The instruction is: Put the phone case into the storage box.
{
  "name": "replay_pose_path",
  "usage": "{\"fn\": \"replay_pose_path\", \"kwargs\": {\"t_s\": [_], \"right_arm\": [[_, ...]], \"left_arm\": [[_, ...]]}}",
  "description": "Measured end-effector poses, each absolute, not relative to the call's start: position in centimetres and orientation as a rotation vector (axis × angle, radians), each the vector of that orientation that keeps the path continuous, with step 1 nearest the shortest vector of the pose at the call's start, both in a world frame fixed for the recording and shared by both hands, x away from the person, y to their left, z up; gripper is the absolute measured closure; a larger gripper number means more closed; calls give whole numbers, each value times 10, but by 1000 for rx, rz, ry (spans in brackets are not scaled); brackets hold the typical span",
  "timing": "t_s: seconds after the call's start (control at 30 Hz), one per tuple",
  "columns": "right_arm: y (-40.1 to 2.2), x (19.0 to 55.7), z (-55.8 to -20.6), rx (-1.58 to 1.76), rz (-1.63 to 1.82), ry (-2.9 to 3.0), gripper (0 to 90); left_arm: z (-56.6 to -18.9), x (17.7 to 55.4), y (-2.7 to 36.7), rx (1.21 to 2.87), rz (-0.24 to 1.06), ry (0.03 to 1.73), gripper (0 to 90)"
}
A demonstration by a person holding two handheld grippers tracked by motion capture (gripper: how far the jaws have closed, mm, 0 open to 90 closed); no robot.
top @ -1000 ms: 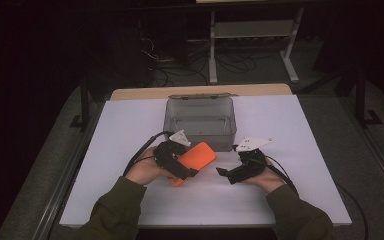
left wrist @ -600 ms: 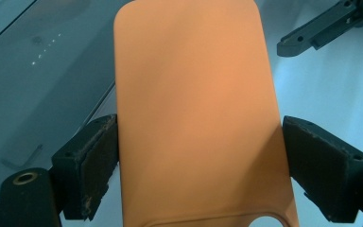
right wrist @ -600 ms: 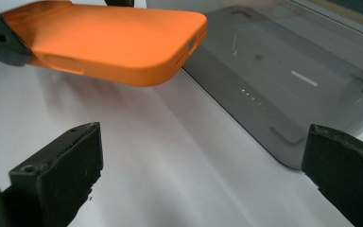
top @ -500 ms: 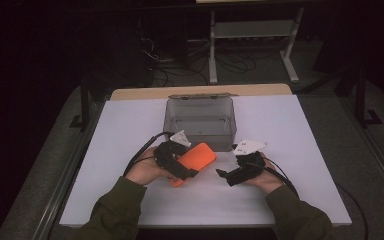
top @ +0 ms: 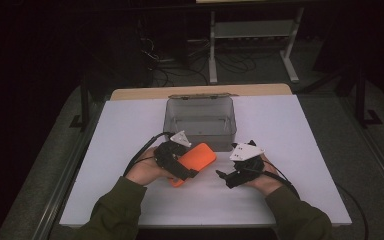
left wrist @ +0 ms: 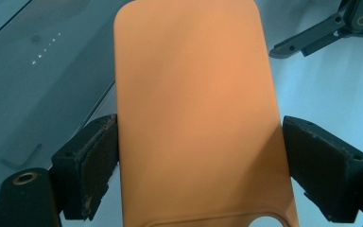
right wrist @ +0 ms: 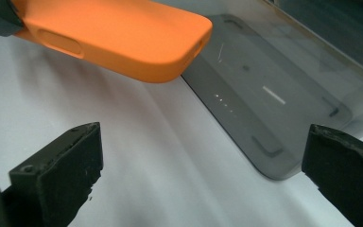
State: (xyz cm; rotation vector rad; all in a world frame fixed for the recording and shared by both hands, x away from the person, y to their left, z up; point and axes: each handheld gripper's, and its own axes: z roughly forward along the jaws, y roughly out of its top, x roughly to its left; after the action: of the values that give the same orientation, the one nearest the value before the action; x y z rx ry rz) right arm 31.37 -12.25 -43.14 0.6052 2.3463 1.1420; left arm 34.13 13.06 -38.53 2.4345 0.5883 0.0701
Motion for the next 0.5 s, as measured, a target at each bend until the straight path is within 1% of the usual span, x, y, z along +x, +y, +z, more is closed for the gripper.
{"fn": "replay_pose_path", "kwargs": {"t_s": [0.5], "right_arm": [[-118,308,-431,483,1048,2281,0]], "left_arm": [[-386,341,130,2444,70,580,139]]}}
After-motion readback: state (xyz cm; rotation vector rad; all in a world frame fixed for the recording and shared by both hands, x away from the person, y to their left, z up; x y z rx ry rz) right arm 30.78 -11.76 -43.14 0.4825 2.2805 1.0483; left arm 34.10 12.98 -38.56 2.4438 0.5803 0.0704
